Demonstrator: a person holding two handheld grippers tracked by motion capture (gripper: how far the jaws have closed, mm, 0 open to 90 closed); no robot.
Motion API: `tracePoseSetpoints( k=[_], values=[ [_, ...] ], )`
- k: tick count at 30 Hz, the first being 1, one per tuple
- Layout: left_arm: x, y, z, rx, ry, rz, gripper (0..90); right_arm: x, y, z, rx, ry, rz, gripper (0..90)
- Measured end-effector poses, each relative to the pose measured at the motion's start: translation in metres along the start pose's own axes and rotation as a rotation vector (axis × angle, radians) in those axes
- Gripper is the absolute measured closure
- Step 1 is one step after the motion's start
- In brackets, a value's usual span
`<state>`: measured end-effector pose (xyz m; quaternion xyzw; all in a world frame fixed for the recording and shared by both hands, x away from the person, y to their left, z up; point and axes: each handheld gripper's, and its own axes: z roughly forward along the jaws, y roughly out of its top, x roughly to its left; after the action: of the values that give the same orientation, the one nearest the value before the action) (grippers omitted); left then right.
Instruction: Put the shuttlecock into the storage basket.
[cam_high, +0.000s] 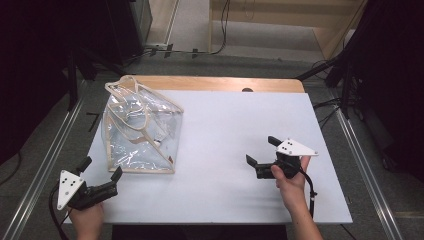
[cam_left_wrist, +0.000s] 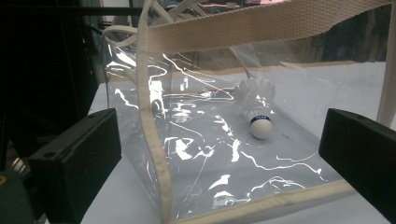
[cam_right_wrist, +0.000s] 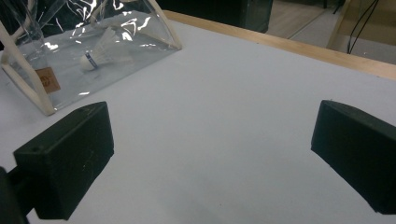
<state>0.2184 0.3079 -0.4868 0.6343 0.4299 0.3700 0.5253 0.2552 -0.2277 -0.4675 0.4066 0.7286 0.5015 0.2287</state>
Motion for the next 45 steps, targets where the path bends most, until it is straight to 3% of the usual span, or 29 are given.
tracePoseSetpoints(
  k=[27, 45],
  values=[
    [0.0, 0.0, 0.0, -0.001, 0.0, -0.001, 0.0, -0.048, -0.042, -0.035, 0.007, -0.091, 0.083, 0.0],
    [0.0, 0.0, 0.0, -0.001, 0.001, -0.001, 0.0, -0.067, -0.06, -0.065, 0.001, -0.151, 0.115, 0.0]
  ],
)
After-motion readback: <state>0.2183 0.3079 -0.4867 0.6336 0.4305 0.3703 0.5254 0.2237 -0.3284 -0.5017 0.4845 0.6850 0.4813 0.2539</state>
